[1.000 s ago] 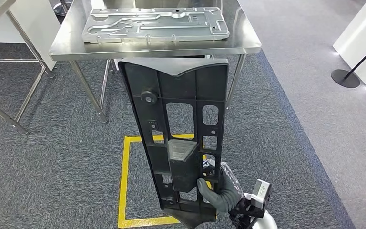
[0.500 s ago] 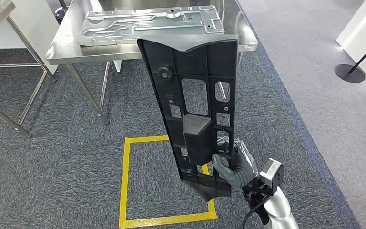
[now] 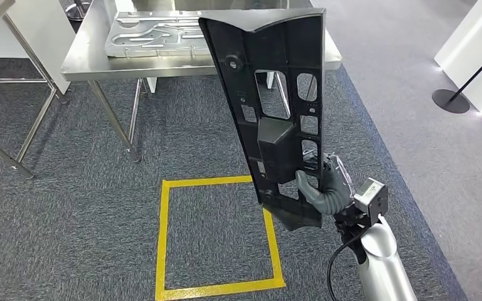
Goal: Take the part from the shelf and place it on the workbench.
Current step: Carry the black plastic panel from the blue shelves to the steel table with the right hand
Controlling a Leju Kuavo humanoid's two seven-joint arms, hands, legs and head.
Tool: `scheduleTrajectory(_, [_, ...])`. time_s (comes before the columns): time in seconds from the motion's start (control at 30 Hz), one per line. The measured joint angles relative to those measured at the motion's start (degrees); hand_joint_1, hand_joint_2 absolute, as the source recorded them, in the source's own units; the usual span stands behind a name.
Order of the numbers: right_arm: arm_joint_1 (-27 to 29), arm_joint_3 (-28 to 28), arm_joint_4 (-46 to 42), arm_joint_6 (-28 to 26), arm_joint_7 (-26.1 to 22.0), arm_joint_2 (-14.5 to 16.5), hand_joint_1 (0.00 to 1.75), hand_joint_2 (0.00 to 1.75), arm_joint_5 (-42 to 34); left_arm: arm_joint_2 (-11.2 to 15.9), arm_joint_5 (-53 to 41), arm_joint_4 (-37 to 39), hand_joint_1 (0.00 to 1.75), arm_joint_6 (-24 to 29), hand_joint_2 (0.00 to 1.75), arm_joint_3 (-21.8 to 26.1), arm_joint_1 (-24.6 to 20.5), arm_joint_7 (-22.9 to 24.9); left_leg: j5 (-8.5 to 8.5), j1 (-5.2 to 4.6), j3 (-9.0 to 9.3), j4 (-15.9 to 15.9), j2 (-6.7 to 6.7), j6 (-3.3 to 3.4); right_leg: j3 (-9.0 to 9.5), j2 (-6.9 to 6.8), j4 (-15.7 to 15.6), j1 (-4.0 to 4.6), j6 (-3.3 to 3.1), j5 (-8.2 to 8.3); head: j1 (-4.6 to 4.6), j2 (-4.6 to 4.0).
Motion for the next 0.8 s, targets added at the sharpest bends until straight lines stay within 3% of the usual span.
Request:
scheduleTrajectory(0.03, [-0.3,-0.1,0.4,0.0,0.1,-0.1,1.41,1.75,0.3,0.0,0.0,0.0,0.00,0.0,1.75,0.0,0.0,0.0,-0.06,-0.04,-0.02,0.0,0.01,0.09,-2.04,-0.03,3.9,-0.05,0.15,-1.37,0.00,0.00])
scheduleTrajectory(0.07, [-0.7,-0.3,0.8,0.0,0.2,-0.4,1.41,1.75,0.6,0.0,0.1,0.0,0.00,0.1,1.75,0.1,0.0,0.0,-0.12,-0.07,0.01,0.0,0.00,0.15,-3.36,-0.04,6.2,-0.08,0.18,-1.67,0.00,0.00])
scheduleTrajectory(0.1, [-1.2,-0.4,1.2,-0.1,0.3,-0.6,1.41,1.75,0.8,0.0,0.1,0.0,0.00,0.1,1.75,0.1,0.0,0.0,-0.19,-0.09,0.10,0.0,-0.02,0.17,-3.61,-0.04,6.3,-0.09,0.11,-0.85,0.00,0.00])
scheduleTrajectory(0.17, [-2.5,-0.6,2.0,0.0,0.4,-1.2,1.41,1.75,1.0,-0.1,0.1,0.0,0.00,0.2,1.75,0.1,0.1,-0.1,-0.39,-0.13,0.52,0.0,-0.08,0.05,-0.57,-0.07,-0.5,0.01,-0.41,3.54,0.00,0.00])
scheduleTrajectory(0.23, [-3.9,-0.7,2.5,0.0,0.5,-1.7,1.41,1.75,1.1,-0.2,0.1,0.0,0.00,0.3,1.75,0.2,0.0,-0.2,-0.65,-0.29,0.77,0.0,-0.11,-0.28,3.02,-0.22,-8.3,0.39,-1.12,6.46,0.01,0.00])
scheduleTrajectory(0.3, [-4.7,-0.8,2.9,0.1,0.5,-2.0,1.41,1.75,1.2,-0.3,0.2,0.0,0.00,0.4,1.75,0.2,0.0,-0.2,-0.82,-0.36,0.74,0.0,-0.10,-0.75,3.96,-0.33,-10.7,0.75,-1.59,6.51,0.02,0.00])
scheduleTrajectory(0.4, [-5.0,-0.9,3.3,0.3,0.5,-2.3,1.41,1.75,1.2,-0.2,0.2,0.0,0.00,0.5,1.75,0.3,0.0,-0.2,-1.55,-0.49,0.80,0.6,-0.08,-1.61,4.63,-0.37,-11.5,0.28,-2.23,6.55,0.01,0.00])
scheduleTrajectory(0.47, [-5.2,-0.9,3.4,0.4,0.5,-2.4,1.41,1.75,1.2,-0.2,0.2,-0.1,0.00,0.5,1.75,0.4,-0.1,-0.3,-4.06,-0.51,-1.46,5.6,-0.07,-2.17,5.48,-0.48,-12.0,-0.06,-2.67,6.48,0.00,0.00])
scheduleTrajectory(0.53, [-5.4,-0.9,3.6,0.5,0.5,-2.4,1.41,1.75,1.3,-0.2,0.2,-0.1,0.00,0.5,1.75,0.5,-0.1,-0.4,-6.98,-0.42,-5.95,13.8,-0.07,-2.60,5.92,-0.49,-12.1,-0.02,-2.93,6.10,0.00,0.00])
scheduleTrajectory(0.57, [-5.4,-0.9,3.8,0.5,0.6,-2.4,1.41,1.75,1.4,-0.1,0.3,-0.1,0.00,0.5,1.75,0.6,0.0,-0.5,-7.28,-0.40,-7.74,16.4,-0.07,-2.72,6.15,-0.44,-12.0,0.01,-2.96,5.84,0.00,0.00])
scheduleTrajectory(0.6, [-5.4,-0.9,3.8,0.6,0.6,-2.4,1.41,1.75,1.5,-0.1,0.3,-0.1,0.00,0.5,1.75,0.7,0.0,-0.5,-6.42,-0.39,-8.59,17.0,-0.07,-2.77,6.47,-0.37,-12.0,0.03,-2.93,5.54,0.00,0.00])
scheduleTrajectory(0.63, [-5.4,-0.9,3.9,0.5,0.6,-2.4,1.41,1.75,1.6,-0.1,0.3,-0.1,0.00,0.5,1.75,0.7,0.0,-0.6,-4.41,-0.37,-8.22,15.1,-0.06,-2.74,6.93,-0.30,-12.0,0.03,-2.85,5.17,0.00,0.00])
scheduleTrajectory(0.7, [-5.4,-0.9,3.9,0.5,0.7,-2.4,1.41,1.75,1.8,-0.1,0.3,-0.1,0.00,0.5,1.75,0.8,0.0,-0.7,0.38,-0.37,-4.91,7.0,-0.06,-2.47,8.07,-0.23,-11.9,0.12,-2.54,4.25,0.00,0.00])
scheduleTrajectory(0.73, [-5.5,-0.9,3.9,0.5,0.7,-2.4,1.41,1.75,1.8,-0.1,0.2,-0.1,0.00,0.5,1.75,0.9,0.0,-0.7,1.60,-0.39,-3.27,3.5,-0.08,-2.12,8.48,-0.17,-11.8,0.21,-2.28,3.78,0.00,0.00])
scheduleTrajectory(0.8, [-5.7,-0.9,3.9,0.5,0.7,-2.5,1.41,1.75,1.8,-0.2,0.2,-0.1,0.00,0.5,1.75,0.9,0.0,-0.7,1.46,-0.51,-1.77,0.5,-0.14,-1.20,8.82,-0.08,-11.7,0.40,-1.68,3.30,0.01,0.00])
